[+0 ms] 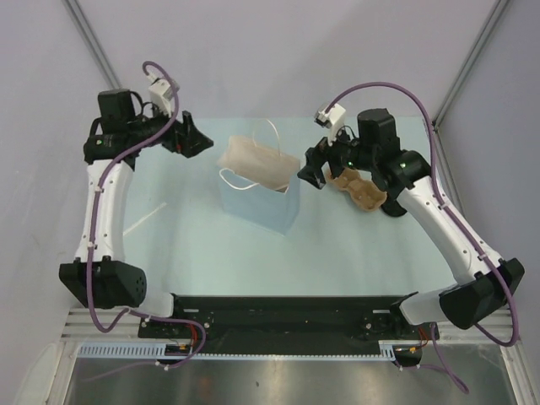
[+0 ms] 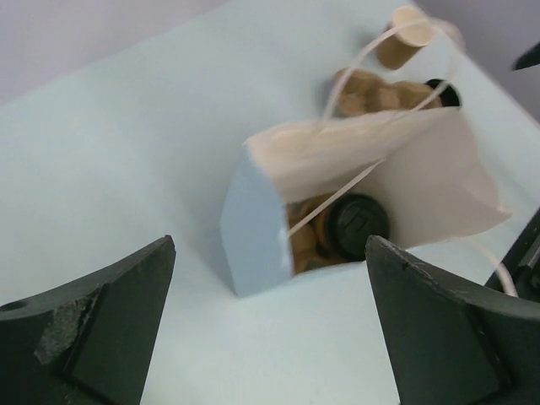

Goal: Pack the takeout coffee

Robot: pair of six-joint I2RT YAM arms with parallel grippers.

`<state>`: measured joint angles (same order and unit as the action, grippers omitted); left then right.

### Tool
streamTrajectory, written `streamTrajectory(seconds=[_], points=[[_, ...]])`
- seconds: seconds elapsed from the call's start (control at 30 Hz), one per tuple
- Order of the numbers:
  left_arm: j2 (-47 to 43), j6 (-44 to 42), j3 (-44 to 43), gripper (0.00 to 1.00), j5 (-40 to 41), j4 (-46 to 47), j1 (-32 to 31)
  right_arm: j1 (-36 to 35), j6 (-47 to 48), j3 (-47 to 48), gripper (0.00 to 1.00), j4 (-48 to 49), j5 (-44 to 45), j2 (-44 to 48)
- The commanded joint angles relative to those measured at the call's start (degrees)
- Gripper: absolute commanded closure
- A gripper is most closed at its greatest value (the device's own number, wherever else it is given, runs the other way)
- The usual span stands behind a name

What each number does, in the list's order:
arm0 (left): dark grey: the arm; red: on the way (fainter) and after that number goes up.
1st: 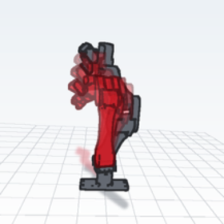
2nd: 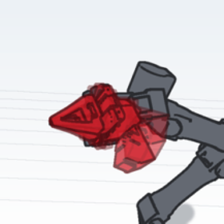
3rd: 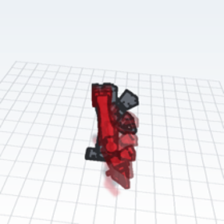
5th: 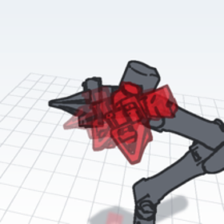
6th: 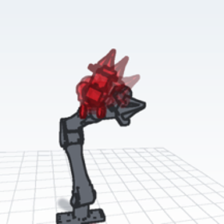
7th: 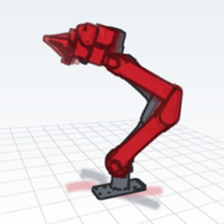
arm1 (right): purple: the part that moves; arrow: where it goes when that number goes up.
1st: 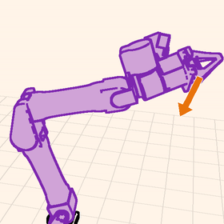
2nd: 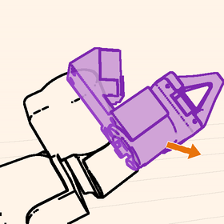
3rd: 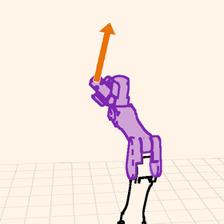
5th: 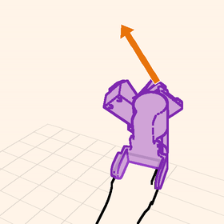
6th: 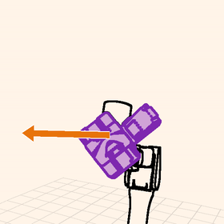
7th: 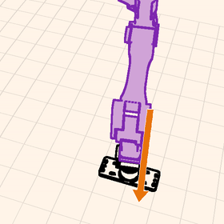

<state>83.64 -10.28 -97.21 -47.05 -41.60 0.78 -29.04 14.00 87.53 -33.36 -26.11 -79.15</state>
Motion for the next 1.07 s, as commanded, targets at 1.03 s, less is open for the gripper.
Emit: streamTrajectory(seconds=[1.03], points=[[-29.5, -3.5, 44.9, 0.01, 28.3, -1.3, 1.7, 28.6, -8.5, -32.5, 0.00, -8.1, -0.4, 34.9]])
